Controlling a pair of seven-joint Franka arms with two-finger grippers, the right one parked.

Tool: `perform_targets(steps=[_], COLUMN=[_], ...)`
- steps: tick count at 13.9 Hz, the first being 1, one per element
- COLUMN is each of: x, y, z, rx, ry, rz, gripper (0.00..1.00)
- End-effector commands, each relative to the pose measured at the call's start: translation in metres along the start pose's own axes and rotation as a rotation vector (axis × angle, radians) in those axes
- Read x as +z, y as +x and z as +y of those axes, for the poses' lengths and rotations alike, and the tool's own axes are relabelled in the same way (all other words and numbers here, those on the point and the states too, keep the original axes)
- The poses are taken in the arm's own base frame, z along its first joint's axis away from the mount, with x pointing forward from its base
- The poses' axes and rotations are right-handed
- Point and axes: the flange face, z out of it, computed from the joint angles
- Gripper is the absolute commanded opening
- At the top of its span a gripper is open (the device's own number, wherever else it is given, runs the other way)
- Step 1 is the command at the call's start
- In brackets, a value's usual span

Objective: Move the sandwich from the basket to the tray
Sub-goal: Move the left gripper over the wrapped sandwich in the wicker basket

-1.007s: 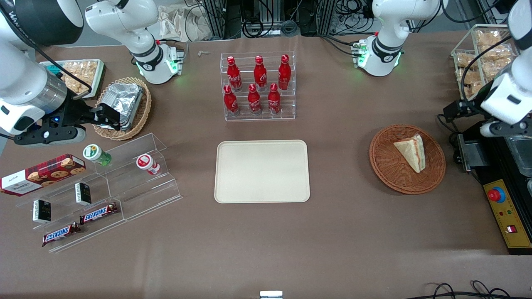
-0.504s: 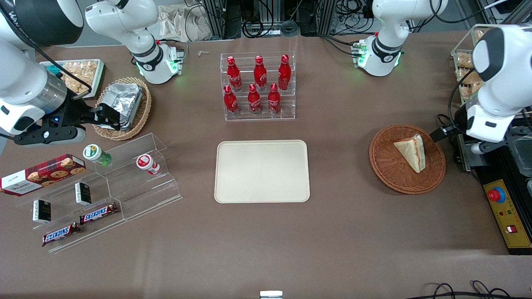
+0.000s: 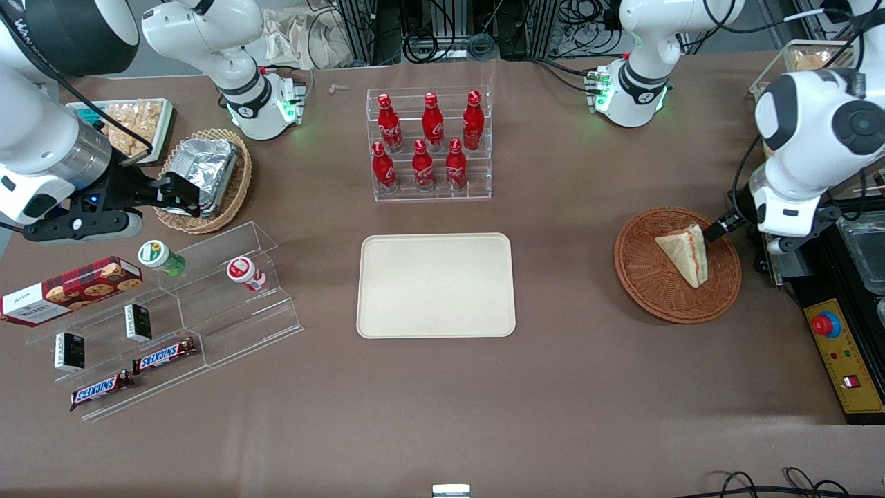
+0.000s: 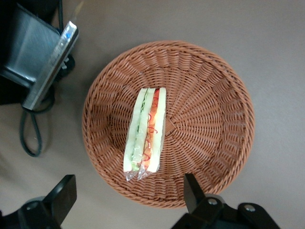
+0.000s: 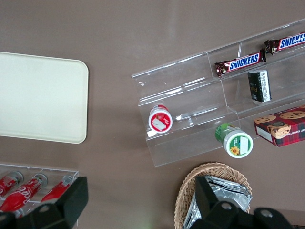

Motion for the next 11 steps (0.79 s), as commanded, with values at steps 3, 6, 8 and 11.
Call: perform_targets(steps=[3, 6, 8, 11], x=[0.042, 0.07, 0.084, 0.094], y=[-0.004, -0.004, -0.003, -0.003], z=[0.008, 0.01, 0.014, 0.015], rx=[-0.04, -0.054, -0.093, -0.096], ry=[0.008, 0.015, 0.016, 0.022], rz=[-0.007, -0.027, -0.033, -0.042], gripper=[1.0, 1.0, 1.0, 1.0])
